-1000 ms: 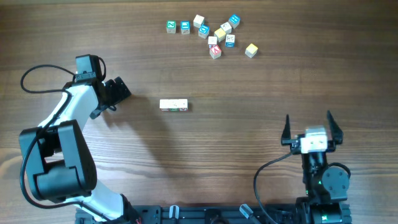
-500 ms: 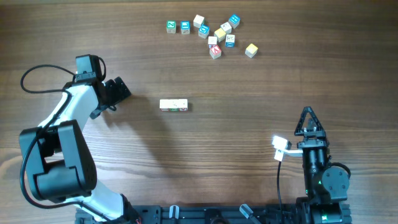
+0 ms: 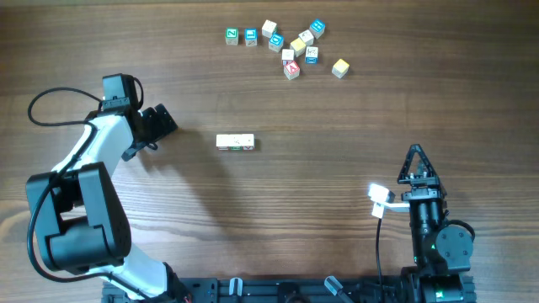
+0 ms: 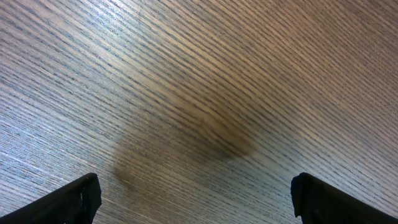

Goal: Form a horizontal line

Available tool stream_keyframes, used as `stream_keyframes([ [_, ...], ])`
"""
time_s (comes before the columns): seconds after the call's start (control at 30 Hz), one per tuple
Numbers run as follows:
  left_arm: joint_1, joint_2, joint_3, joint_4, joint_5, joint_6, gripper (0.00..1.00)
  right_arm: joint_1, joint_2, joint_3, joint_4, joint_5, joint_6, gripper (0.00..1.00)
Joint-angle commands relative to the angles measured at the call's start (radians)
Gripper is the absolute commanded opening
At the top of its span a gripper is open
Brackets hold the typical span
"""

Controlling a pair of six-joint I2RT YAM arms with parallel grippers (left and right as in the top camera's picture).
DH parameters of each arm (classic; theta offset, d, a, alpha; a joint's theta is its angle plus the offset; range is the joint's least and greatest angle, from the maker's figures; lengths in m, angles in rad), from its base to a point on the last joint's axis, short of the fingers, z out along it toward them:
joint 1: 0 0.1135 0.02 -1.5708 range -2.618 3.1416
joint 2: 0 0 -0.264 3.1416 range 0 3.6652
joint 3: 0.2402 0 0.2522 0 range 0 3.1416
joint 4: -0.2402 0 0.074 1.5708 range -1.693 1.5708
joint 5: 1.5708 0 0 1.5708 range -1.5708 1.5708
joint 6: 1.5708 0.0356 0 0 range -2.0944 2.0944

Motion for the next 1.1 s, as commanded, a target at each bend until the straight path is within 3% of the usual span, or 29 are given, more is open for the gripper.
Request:
stream_keyframes([
  [0.0,0.003,0.008,-0.005,0.0,-0.006,-0.006,1.0,-0.007,0.018,0.0,-0.006,-0.077,-0.037,1.0],
  [0.07,0.003,0.008,-0.005,0.0,-0.006,-0.006,1.0,-0.007,0.039,0.0,-0.006,-0.077,0.071,1.0],
  [0.17,0.003,0.007,-0.005,0.0,-0.006,-0.006,1.0,-0.007,0.07,0.0,-0.007,-0.105,0.453,1.0],
  [0.3,0.003,0.008,-0.005,-0.001,-0.006,-0.006,1.0,-0.007,0.096,0.0,0.027,-0.276,1.179,1.0],
  [0.33,0.003,0.008,-0.005,0.0,-0.006,-0.006,1.0,-0.007,0.096,0.0,0.071,-0.283,1.535,1.0],
  [0.37,0.003,0.008,-0.005,0.0,-0.006,-0.006,1.0,-0.007,0.096,0.0,0.087,-0.296,1.755,1.0],
  [0.53,0.003,0.008,-0.005,-0.001,-0.006,-0.006,1.0,-0.007,0.096,0.0,0.107,-0.541,1.862,1.0],
  [0.67,0.003,0.008,-0.005,0.0,-0.006,-0.006,1.0,-0.007,0.098,0.013,0.098,-0.423,2.27,1.0],
  [0.73,0.003,0.008,-0.005,-0.001,-0.006,-0.006,1.0,-0.007,0.113,0.069,0.085,-0.391,2.337,1.0],
  [0.93,0.003,0.008,-0.005,0.0,-0.006,-0.006,1.0,-0.007,0.457,0.583,-0.275,-0.326,2.367,1.0],
  [1.07,0.003,0.008,-0.005,0.0,-0.006,-0.006,1.0,-0.007,0.834,1.109,-0.594,-0.345,2.302,1.0],
])
